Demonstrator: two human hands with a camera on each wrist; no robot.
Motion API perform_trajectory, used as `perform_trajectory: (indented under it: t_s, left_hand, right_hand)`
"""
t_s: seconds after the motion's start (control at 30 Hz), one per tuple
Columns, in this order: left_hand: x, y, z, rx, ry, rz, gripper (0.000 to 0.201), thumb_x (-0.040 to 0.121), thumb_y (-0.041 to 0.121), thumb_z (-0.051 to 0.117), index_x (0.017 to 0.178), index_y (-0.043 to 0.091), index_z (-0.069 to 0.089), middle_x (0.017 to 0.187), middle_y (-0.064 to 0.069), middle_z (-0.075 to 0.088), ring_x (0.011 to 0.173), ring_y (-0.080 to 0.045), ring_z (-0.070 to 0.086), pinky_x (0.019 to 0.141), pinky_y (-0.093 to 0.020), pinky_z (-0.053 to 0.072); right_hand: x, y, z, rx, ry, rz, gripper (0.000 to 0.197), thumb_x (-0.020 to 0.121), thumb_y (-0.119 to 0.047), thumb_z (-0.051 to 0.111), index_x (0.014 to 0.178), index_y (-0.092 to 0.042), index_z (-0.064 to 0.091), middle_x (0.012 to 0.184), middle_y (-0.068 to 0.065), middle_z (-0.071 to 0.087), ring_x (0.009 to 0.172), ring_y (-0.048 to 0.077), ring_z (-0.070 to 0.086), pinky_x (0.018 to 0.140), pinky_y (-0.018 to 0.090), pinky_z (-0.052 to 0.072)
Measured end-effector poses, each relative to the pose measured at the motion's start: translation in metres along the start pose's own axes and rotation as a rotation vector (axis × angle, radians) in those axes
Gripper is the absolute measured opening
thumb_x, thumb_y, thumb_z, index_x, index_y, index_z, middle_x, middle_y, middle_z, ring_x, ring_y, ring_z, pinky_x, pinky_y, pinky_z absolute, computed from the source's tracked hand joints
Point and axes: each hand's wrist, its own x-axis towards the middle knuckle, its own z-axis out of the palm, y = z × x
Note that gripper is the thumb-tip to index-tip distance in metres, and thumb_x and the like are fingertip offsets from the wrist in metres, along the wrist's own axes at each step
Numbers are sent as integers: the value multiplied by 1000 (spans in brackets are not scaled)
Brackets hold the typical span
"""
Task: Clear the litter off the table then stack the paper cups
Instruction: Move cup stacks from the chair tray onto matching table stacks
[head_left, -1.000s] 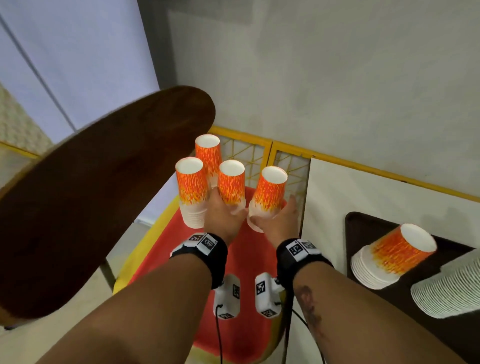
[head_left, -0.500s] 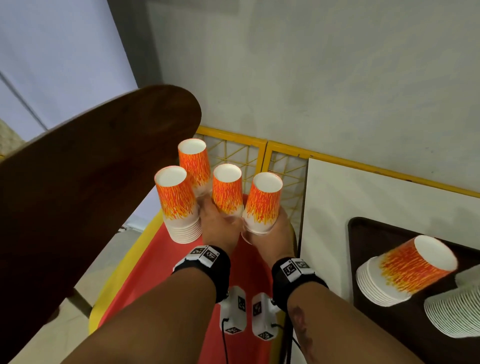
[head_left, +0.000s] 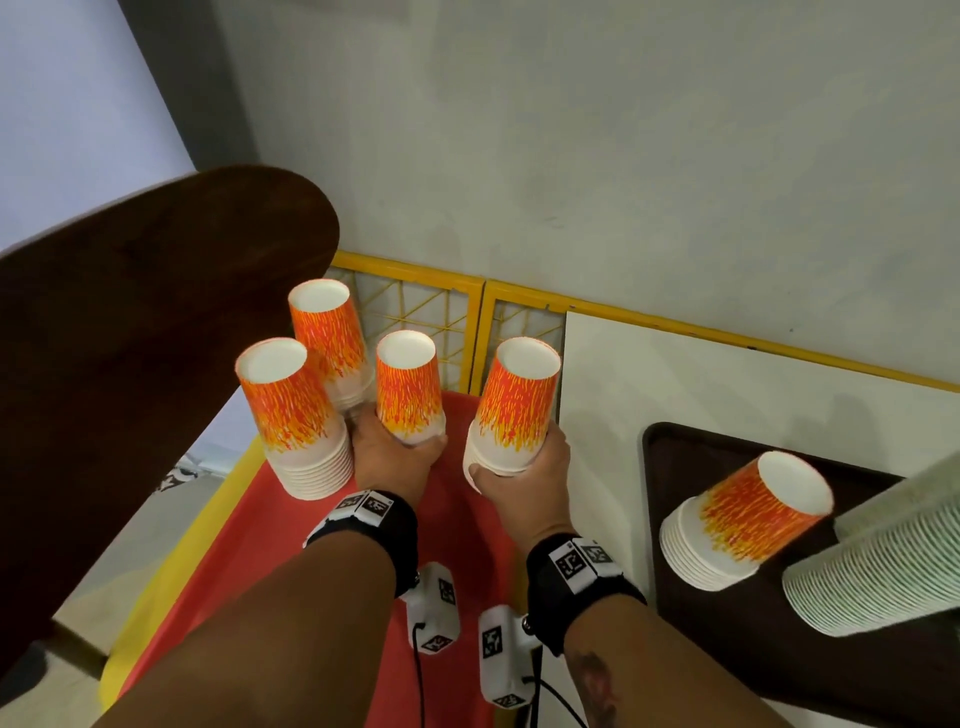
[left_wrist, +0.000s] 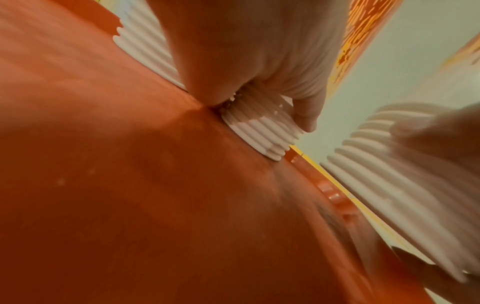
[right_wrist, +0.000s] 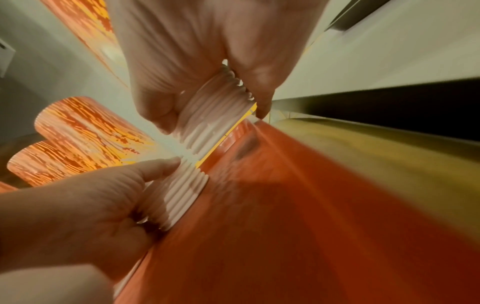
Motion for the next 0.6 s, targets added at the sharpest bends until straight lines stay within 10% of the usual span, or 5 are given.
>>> perform_trajectory:
  t_s: [0.23, 0.37, 0.6]
  left_hand:
    - [-13, 10, -5, 89, -15, 21, 87, 57, 27, 92, 127, 11, 44, 125, -16, 53, 118, -34, 54, 102, -43, 44]
    - [-24, 34, -2, 20, -90, 52, 77, 57, 28, 93, 123, 11, 56, 116, -4, 64, 103, -20, 61, 87, -33, 46]
    - [-61, 94, 18, -33, -146, 83, 76, 55, 36, 93, 118, 16, 57, 109, 2, 67, 96, -16, 66, 80, -32, 54]
  right_hand:
    - [-5, -16, -25, 14, 62, -41, 83, 50, -35, 89, 123, -24, 50, 118, 4, 55, 105, 15, 61, 91, 36, 55]
    - [-4, -39, -59, 78, 74, -80, 66, 59, -22, 91, 103, -44, 47, 101, -18, 61, 89, -12, 62, 72, 3, 48]
    - [-9, -78, -125, 85, 98, -217, 69, 62, -19, 91, 104, -49, 44, 101, -26, 57, 92, -20, 57, 73, -4, 42]
